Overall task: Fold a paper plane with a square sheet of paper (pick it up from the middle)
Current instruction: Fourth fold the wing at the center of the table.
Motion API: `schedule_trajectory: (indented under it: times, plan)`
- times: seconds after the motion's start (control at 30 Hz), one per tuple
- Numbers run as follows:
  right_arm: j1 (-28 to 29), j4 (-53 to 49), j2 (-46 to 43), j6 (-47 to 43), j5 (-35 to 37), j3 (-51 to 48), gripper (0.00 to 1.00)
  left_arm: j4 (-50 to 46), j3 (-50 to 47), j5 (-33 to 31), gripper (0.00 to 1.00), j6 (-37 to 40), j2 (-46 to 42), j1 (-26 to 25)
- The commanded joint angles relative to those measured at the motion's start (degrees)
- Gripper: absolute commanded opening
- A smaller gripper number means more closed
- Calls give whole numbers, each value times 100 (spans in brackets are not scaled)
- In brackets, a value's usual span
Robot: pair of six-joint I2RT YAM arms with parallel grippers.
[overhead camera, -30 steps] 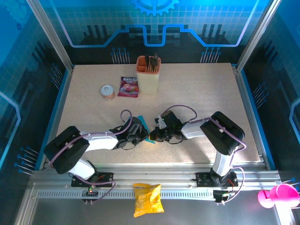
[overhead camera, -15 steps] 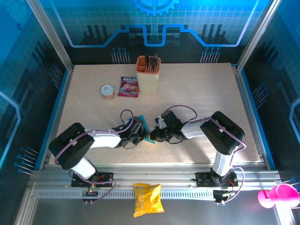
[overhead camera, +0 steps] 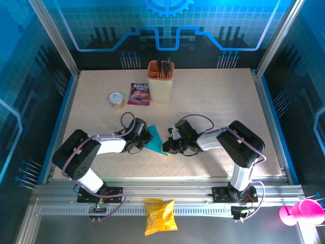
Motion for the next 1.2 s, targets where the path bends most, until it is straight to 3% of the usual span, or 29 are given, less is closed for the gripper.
schedule_trajectory:
  times: [0.0,0.3,0.57,0.73,0.93,1.17]
  plan:
    - [112,-1559,977,-129,913,-632,0,-450,218,-280,0,422,259,551]
    - [128,-1556,942,-106,880,-630,0,-862,781,-165,0,1044,605,1826]
    - [121,-1803,529,-271,808,-457,0,-1089,685,52,0,1427,152,1900]
    - [135,-2490,-404,-500,950,-102,0,-803,191,222,0,1255,70,1493]
    - [206,-3077,-1322,-649,1132,376,0,-451,-421,89,0,623,-211,486]
    - [391,-3101,-1291,-675,1115,811,0,-406,-636,-105,0,137,-512,-438]
